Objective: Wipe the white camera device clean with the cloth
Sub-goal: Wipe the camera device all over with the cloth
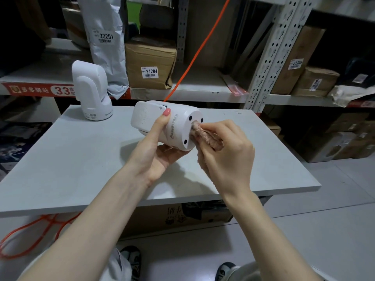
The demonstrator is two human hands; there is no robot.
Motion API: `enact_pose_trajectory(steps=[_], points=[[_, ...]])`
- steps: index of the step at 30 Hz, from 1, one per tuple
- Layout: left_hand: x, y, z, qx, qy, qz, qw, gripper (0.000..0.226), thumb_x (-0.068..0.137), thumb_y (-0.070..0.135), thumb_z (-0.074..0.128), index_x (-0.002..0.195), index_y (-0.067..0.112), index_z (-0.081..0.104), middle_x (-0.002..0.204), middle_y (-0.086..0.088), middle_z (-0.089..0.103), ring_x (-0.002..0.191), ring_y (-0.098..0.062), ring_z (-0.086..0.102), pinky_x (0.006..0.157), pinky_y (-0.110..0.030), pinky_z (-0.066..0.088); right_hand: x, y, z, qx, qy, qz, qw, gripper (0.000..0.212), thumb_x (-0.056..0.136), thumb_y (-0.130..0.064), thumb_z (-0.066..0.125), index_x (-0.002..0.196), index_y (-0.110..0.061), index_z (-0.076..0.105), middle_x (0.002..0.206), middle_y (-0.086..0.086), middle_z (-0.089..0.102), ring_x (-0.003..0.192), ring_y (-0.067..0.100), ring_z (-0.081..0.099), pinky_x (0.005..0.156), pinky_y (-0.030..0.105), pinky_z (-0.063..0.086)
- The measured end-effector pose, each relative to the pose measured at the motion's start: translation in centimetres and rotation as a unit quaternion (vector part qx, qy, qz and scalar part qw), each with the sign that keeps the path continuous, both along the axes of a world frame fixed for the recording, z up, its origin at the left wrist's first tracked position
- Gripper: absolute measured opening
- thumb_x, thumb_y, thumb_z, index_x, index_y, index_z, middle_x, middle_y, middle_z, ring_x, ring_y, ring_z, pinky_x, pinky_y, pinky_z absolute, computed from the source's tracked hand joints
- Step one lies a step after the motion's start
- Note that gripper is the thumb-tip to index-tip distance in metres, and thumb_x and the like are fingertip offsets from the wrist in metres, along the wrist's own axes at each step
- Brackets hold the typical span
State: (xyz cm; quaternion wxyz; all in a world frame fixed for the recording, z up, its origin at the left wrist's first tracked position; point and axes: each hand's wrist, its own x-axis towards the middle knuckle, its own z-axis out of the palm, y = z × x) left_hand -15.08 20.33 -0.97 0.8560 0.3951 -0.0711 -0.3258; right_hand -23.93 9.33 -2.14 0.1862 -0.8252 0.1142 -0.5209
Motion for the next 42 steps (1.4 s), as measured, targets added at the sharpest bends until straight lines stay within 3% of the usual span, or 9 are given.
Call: enact_pose_trajectory(steps=[5, 7, 10, 16, 21, 25, 34, 39, 42], points=[[-0.4, -0.6, 0.1, -0.016, 0.003, 0.002, 1.000, 0.028, 0.078, 0.032, 0.068, 0.096, 0.011, 0.062, 0.079, -0.008, 0.068, 0.082, -0.024, 0.067, 0.067, -0.037, 0.062, 0.2, 0.9, 1.0, 0.337, -0.064, 0.111, 0.933, 0.010, 0.081, -0.015, 0.078, 0.089, -0.021, 0.074, 0.085, -0.006, 0.074, 0.085, 0.008, 0.069, 0.079, 0.032, 0.057], [-0.5, -0.5, 0.2, -0.011, -0.002, 0.014, 1.000, 0.030, 0.075, 0.033, 0.069, 0.095, 0.011, 0.064, 0.082, -0.008, 0.068, 0.079, -0.021, 0.067, 0.061, -0.034, 0.060, 0.1, 0.9, 1.0, 0.378, -0.051, 0.145, 0.913, 0.012, 0.081, -0.012, 0.077, 0.088, -0.020, 0.074, 0.085, -0.005, 0.075, 0.085, 0.010, 0.070, 0.080, 0.030, 0.057], [-0.1, -0.2, 0.2, -0.002, -0.007, 0.034, 0.999, 0.030, 0.078, 0.034, 0.068, 0.097, 0.012, 0.064, 0.095, -0.012, 0.067, 0.088, -0.025, 0.066, 0.065, -0.036, 0.061, 0.0, 1.0, 1.0, 0.303, -0.008, 0.174, 0.937, 0.012, 0.080, -0.011, 0.078, 0.091, -0.016, 0.073, 0.088, -0.002, 0.073, 0.086, 0.008, 0.069, 0.078, 0.024, 0.055], [0.2, 0.7, 0.3, -0.011, -0.001, 0.023, 1.000, 0.043, 0.076, 0.035, 0.068, 0.111, 0.011, 0.060, 0.095, -0.012, 0.066, 0.102, -0.033, 0.066, 0.077, -0.045, 0.060, 0.1, -0.2, 0.0, -0.048, -0.008, 0.042, 0.998, 0.011, 0.079, -0.017, 0.079, 0.088, -0.018, 0.074, 0.086, -0.002, 0.068, 0.078, 0.022, 0.062, 0.054, 0.039, 0.049], [0.0, 0.4, 0.4, -0.027, 0.019, -0.011, 0.999, 0.065, 0.067, 0.039, 0.070, 0.122, 0.007, 0.058, 0.099, -0.012, 0.067, 0.096, -0.030, 0.068, 0.070, -0.040, 0.061, 0.2, 0.9, 0.9, 0.199, -0.083, 0.090, 0.972, 0.009, 0.083, -0.016, 0.076, 0.091, -0.019, 0.073, 0.088, -0.004, 0.070, 0.086, 0.011, 0.066, 0.075, 0.033, 0.054], [-0.2, 0.0, 0.1, -0.020, 0.022, 0.005, 1.000, 0.043, 0.070, 0.037, 0.069, 0.103, 0.011, 0.062, 0.082, -0.007, 0.069, 0.078, -0.021, 0.068, 0.059, -0.031, 0.058, 0.4, 1.6, 0.7, 0.322, -0.067, 0.157, 0.931, 0.012, 0.083, -0.012, 0.076, 0.090, -0.020, 0.072, 0.088, -0.005, 0.072, 0.089, 0.011, 0.068, 0.082, 0.034, 0.056], [0.7, 0.7, 0.0, -0.012, 0.016, 0.045, 0.999, 0.062, 0.063, 0.038, 0.071, 0.119, 0.015, 0.055, 0.108, -0.014, 0.063, 0.103, -0.031, 0.065, 0.074, -0.044, 0.060, -0.4, -0.8, 0.3, 0.140, 0.052, 0.169, 0.974, 0.016, 0.073, -0.024, 0.075, 0.087, -0.030, 0.072, 0.079, -0.025, 0.064, 0.088, 0.011, 0.063, 0.075, 0.024, 0.050], [1.6, 1.0, 0.1, 0.002, -0.006, 0.070, 0.998, 0.051, 0.063, 0.040, 0.070, 0.108, 0.018, 0.060, 0.104, -0.009, 0.065, 0.103, -0.027, 0.063, 0.079, -0.043, 0.059, -0.7, -3.2, -0.6, 0.061, 0.097, 0.132, 0.985, 0.008, 0.082, -0.024, 0.071, 0.089, -0.028, 0.072, 0.082, -0.028, 0.063, 0.096, 0.012, 0.056, 0.072, 0.037, 0.054], [2.1, 1.0, -0.1, 0.004, -0.005, 0.095, 0.995, 0.032, 0.076, 0.038, 0.068, 0.101, 0.020, 0.060, 0.100, -0.008, 0.065, 0.100, -0.026, 0.063, 0.078, -0.043, 0.058, -0.5, -3.2, -1.4, -0.047, 0.137, 0.116, 0.983, 0.033, 0.082, -0.046, 0.051, 0.089, -0.023, 0.073, 0.090, -0.018, 0.069, 0.094, 0.008, 0.049, 0.058, 0.038, 0.053]])
